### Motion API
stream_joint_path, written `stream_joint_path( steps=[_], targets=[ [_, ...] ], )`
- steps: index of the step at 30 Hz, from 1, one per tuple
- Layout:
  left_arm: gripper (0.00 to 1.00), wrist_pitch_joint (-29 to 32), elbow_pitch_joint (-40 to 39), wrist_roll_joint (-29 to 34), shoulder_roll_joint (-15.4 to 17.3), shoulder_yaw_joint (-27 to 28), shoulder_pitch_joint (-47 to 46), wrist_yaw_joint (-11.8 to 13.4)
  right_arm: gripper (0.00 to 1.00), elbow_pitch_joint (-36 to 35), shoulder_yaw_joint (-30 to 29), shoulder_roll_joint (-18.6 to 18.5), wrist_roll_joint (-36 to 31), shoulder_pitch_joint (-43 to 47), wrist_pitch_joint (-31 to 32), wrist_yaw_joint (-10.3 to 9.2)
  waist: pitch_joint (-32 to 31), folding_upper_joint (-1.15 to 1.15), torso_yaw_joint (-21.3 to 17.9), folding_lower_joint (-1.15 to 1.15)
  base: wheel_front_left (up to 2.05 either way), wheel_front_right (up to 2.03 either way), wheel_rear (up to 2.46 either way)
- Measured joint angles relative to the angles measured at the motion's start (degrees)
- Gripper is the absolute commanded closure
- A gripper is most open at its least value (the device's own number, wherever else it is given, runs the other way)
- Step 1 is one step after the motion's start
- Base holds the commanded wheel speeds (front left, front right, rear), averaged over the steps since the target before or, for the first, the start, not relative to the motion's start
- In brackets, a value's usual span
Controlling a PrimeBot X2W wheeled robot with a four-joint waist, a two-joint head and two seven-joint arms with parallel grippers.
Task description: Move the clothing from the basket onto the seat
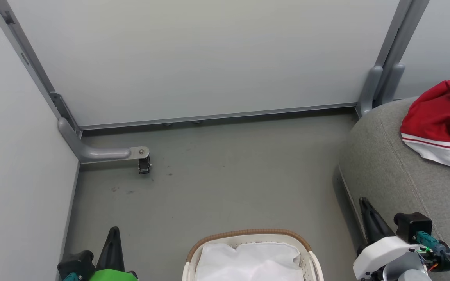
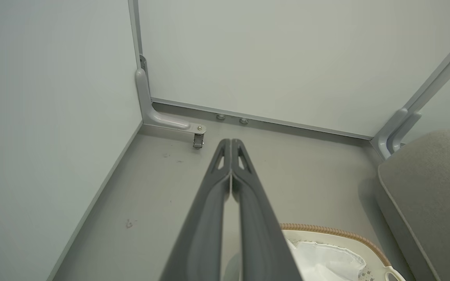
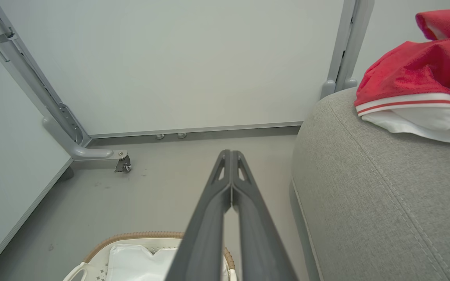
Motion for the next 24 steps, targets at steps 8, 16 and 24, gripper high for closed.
stream_joint_path(
  steps=[8,16,24],
  targets=[
    [1.00,2.43,-0.76,-7.97,-0.02,1.35,-0.03,-0.43,1.00,-0.68,-0.67,-0.02,9.02,0.01,2.35,0.00,0.07,0.00,-0.22,0.00,0.00,0.00,0.00],
    [1.00,4.34,-1.63,-15.10,-0.02,2.33,-0.15,-0.84,1.00,-1.87,-0.96,-0.03,17.28,0.01,4.19,0.00,0.14,0.00,-0.43,0.00,0.00,0.00,0.00],
    [1.00,6.30,-2.66,-21.75,-0.03,3.42,-0.60,-1.13,1.00,-2.89,-1.40,-0.07,24.92,0.01,6.11,0.00,0.22,0.00,-0.65,0.00,0.00,0.00,0.00]
  ],
)
